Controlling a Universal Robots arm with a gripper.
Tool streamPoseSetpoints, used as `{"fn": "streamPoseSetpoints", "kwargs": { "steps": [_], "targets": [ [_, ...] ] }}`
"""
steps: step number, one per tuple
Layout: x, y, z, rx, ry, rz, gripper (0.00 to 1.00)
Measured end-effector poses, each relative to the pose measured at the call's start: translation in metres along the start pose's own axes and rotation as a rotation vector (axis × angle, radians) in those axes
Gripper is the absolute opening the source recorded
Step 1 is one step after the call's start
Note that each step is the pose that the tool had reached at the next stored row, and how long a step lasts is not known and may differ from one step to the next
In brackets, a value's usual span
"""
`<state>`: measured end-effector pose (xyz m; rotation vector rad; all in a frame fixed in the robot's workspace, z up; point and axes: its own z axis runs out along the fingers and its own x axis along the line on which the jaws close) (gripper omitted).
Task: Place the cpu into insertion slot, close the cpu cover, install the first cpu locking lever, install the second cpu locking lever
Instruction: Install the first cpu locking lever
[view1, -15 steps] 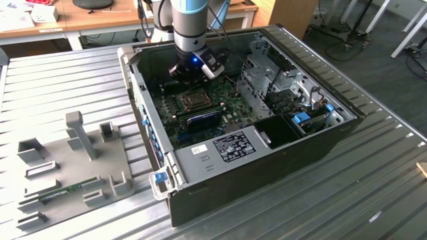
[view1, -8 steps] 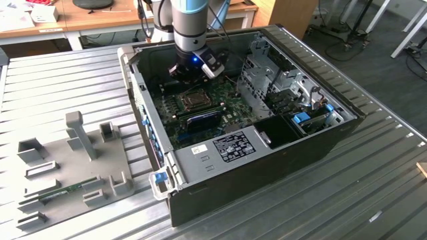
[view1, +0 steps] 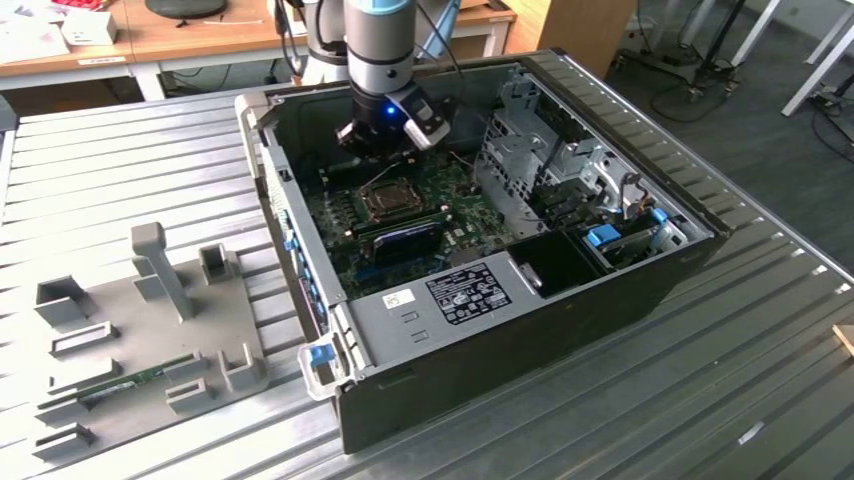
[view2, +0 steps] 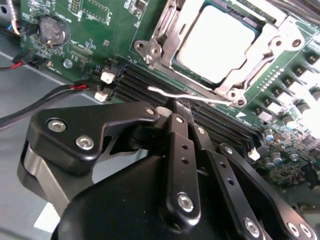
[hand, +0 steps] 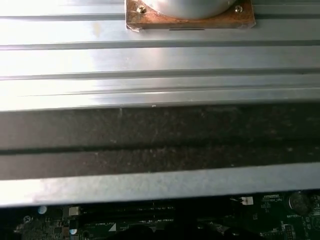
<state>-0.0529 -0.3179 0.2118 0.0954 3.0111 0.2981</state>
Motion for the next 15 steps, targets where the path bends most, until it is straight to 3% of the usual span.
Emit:
{"fn": "streamPoseSetpoints", "kwargs": {
  "steps": [15],
  "targets": [
    [-0.0001, 0.0006, -0.0028, 0.0001, -0.0001, 0.0, 0.1]
  ]
}}
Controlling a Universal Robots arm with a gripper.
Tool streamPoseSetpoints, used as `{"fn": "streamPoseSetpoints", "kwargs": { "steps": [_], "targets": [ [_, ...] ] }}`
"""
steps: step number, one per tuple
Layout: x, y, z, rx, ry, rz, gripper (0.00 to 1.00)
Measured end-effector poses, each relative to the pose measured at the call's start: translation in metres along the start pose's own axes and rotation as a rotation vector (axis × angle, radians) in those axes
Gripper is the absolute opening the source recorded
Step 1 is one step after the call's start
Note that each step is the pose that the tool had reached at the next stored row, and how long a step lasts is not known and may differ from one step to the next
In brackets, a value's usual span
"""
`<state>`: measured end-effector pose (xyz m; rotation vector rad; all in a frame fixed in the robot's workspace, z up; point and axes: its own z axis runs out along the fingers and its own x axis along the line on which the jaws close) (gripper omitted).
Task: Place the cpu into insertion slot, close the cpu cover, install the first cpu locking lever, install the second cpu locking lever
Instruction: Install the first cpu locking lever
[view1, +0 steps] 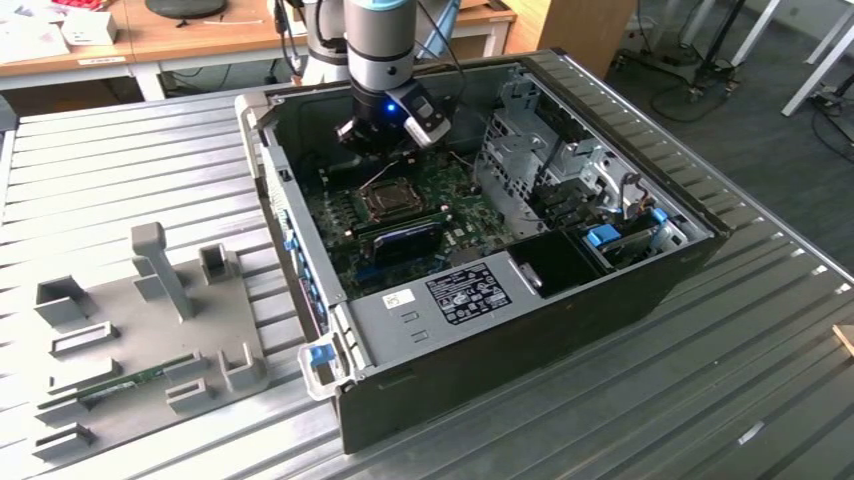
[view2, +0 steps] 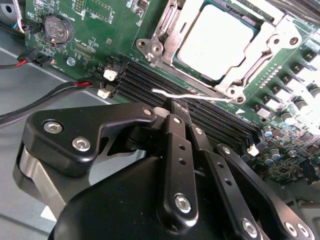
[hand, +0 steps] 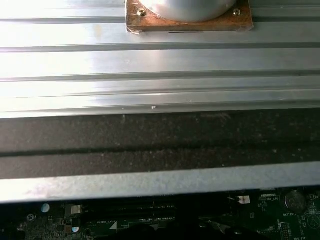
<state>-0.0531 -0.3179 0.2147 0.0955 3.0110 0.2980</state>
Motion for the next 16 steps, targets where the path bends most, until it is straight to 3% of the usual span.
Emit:
{"fn": "streamPoseSetpoints", "kwargs": {
  "steps": [12, 16],
  "targets": [
    [0.0207, -0.0011, -0.0011, -0.0005, -0.0056, -0.001, 0.1],
    [0.0246, -0.0013, -0.0015, -0.0006, -0.0067, -0.001, 0.1]
  ]
}}
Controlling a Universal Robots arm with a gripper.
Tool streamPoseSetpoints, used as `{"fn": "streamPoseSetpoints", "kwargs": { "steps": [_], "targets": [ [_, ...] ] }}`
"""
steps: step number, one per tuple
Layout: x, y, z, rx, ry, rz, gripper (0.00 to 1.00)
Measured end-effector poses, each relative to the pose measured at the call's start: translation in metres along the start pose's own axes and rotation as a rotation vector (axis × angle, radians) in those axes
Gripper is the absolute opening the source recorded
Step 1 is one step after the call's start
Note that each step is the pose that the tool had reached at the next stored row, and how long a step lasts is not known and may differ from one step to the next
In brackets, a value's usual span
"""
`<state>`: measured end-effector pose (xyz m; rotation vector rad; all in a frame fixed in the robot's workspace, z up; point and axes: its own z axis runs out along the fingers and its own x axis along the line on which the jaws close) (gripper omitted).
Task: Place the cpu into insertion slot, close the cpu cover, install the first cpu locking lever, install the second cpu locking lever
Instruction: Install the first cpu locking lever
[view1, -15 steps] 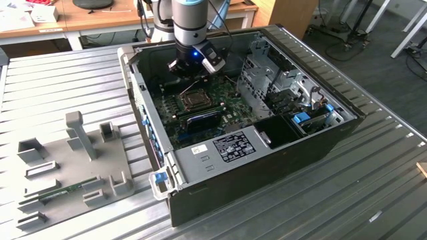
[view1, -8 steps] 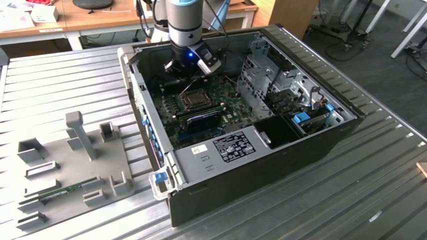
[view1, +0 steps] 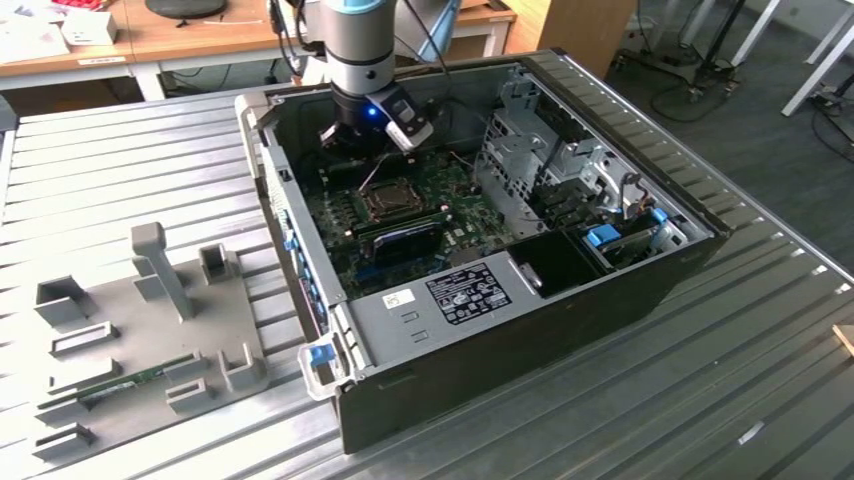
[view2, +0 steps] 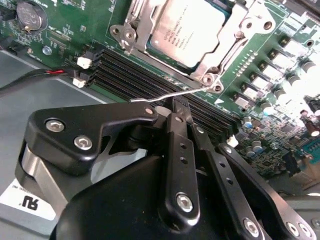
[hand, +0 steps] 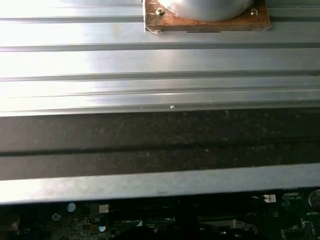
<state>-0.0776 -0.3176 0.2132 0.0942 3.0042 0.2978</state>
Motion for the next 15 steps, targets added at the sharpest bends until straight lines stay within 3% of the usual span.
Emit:
{"fn": "streamPoseSetpoints", "kwargs": {
  "steps": [15],
  "targets": [
    [0.0003, 0.0019, -0.0082, -0.0003, -0.0006, 0.0, 0.1]
  ]
}}
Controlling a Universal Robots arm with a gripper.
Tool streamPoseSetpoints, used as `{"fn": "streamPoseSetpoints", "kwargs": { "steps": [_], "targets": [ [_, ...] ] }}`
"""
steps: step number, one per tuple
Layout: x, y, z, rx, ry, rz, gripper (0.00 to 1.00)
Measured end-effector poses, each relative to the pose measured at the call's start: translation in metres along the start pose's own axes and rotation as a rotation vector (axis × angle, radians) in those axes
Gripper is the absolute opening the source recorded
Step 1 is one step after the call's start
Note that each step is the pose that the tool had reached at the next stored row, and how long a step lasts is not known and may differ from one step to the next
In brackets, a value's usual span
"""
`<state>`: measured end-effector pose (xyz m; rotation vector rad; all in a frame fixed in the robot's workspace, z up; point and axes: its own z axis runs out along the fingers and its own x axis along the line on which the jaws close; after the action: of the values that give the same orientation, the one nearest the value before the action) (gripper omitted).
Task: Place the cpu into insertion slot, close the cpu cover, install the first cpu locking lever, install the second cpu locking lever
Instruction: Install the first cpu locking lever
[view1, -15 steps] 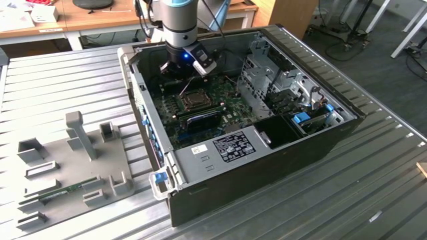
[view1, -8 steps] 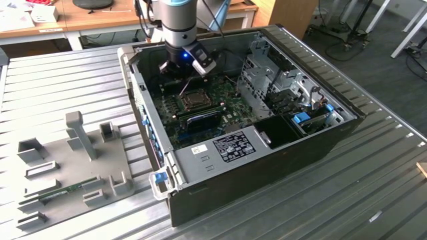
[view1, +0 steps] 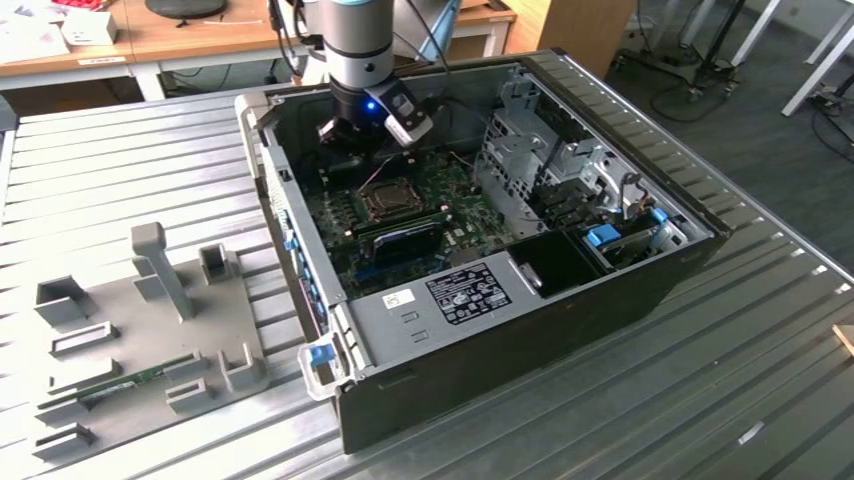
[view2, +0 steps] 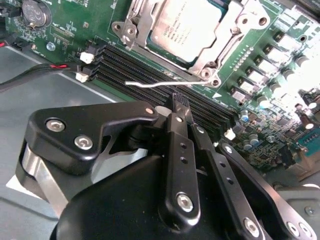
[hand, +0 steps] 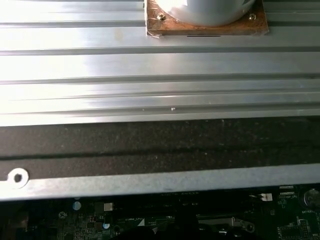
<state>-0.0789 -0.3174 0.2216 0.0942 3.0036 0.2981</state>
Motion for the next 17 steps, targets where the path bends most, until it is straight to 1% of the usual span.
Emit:
{"fn": "streamPoseSetpoints", "kwargs": {
  "steps": [3, 8, 17],
  "targets": [
    [-0.0012, 0.0001, 0.0, 0.0003, 0.0003, 0.0, 0.1],
    [-0.0082, 0.0002, 0.0008, 0.0004, 0.0007, 0.0, 0.1],
    [-0.0108, 0.0002, 0.0012, 0.0003, 0.0006, 0.0, 0.1]
  ]
}}
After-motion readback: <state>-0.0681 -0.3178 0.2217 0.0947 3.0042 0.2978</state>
